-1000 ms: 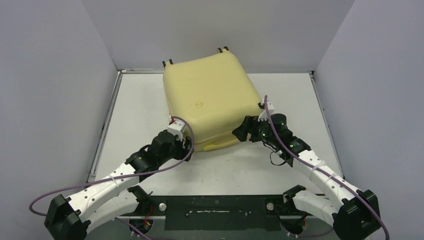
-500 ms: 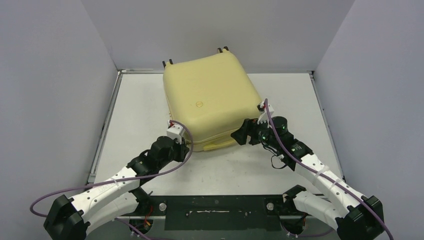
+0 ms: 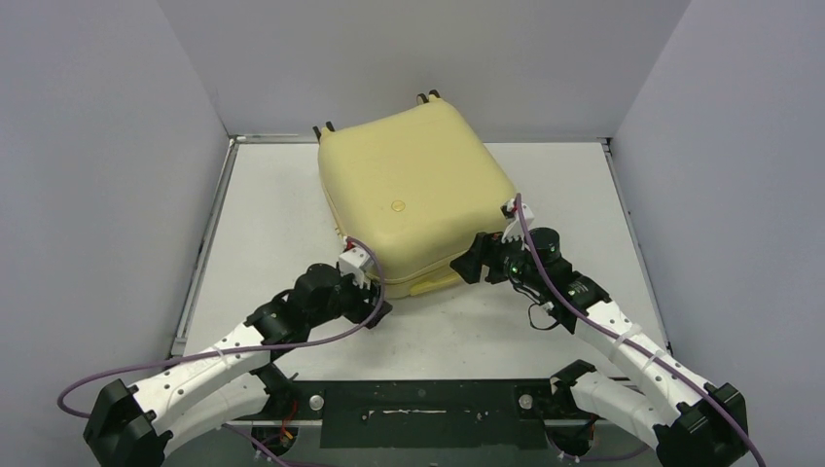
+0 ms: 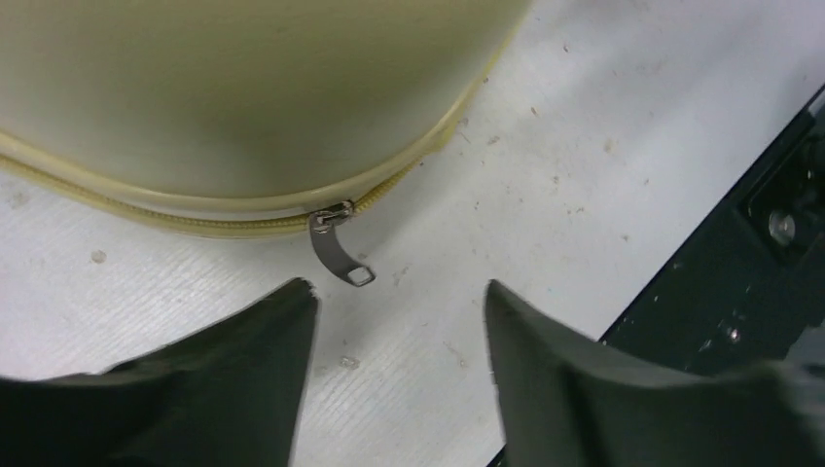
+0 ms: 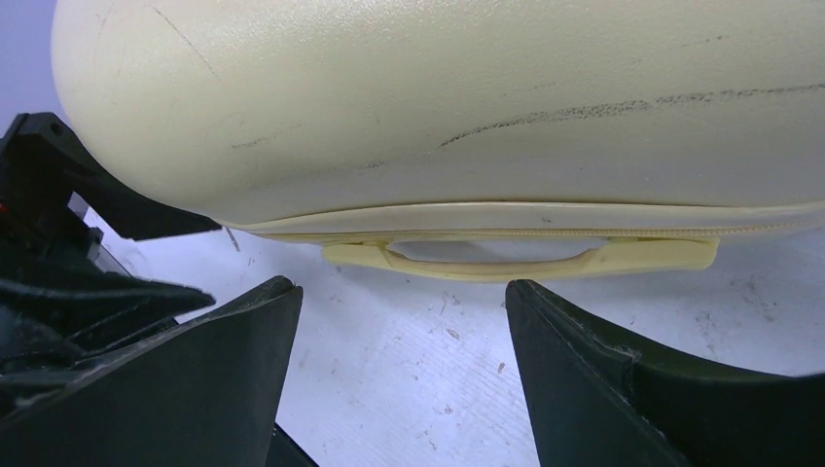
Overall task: Pack the luggage
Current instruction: Zip the luggage at the center of the board.
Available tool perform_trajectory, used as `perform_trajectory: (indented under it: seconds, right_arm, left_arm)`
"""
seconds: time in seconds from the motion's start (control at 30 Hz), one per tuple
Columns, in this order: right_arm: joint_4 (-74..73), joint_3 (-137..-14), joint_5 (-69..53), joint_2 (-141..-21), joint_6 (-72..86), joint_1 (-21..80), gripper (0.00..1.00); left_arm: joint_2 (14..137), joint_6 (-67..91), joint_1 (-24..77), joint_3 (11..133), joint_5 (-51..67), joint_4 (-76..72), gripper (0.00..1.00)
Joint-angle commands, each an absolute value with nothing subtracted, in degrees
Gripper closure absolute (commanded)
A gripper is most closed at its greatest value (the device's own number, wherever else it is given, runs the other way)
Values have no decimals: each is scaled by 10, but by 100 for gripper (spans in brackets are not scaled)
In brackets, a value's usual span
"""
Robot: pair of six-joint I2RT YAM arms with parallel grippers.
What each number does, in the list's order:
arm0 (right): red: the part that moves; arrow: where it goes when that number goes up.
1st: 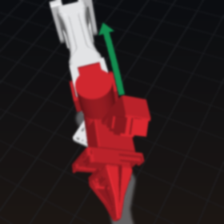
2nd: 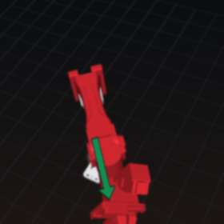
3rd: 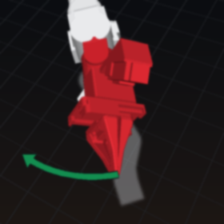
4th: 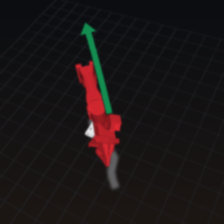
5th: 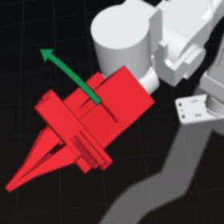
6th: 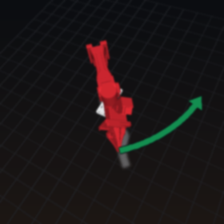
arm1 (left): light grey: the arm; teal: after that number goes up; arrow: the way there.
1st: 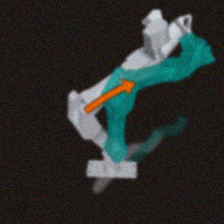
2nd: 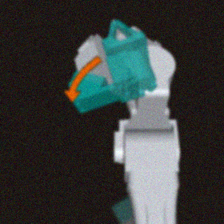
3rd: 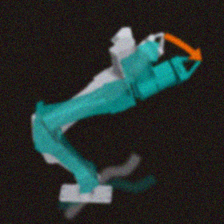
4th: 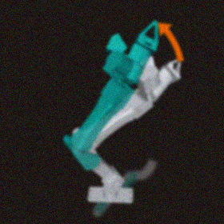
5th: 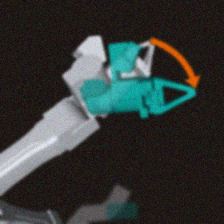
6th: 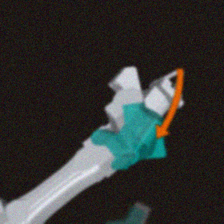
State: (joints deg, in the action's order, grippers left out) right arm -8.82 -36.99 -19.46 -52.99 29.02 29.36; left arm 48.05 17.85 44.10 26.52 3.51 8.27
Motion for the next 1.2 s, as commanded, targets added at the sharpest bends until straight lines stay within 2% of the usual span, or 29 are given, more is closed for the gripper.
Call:
perform_trajectory:
  seconds: [0.0,0.07,0.13,0.3,0.47,0.7,0.9,1.0,1.1,1.17]
  right_arm:
    - [-89,-369,-180,-520,279,298,21]
    - [-93,-370,-175,-516,276,298,21]
    - [-93,-369,-169,-509,276,298,21]
    - [-77,-358,-177,-501,278,298,21]
    - [-64,-350,-191,-496,282,298,21]
    - [-56,-341,-201,-485,282,299,21]
    - [-35,-306,-182,-506,307,304,21]
    - [-21,-288,-148,-526,362,314,19]
    - [-12,-271,-96,-539,455,327,17]
    - [-5,-262,-59,-542,520,338,16]
  left_arm:
    - [458,183,451,308,23,110,30]
    - [435,194,448,308,-18,119,17]
    - [420,209,438,310,-32,126,11]
    - [449,239,410,305,16,110,11]
    - [510,274,372,286,79,48,30]
    - [531,321,332,233,158,-97,46]
    - [533,317,332,216,182,-138,71]
    - [531,316,333,211,178,-145,83]
    - [522,308,335,204,169,-150,100]
    - [513,303,338,200,161,-152,100]
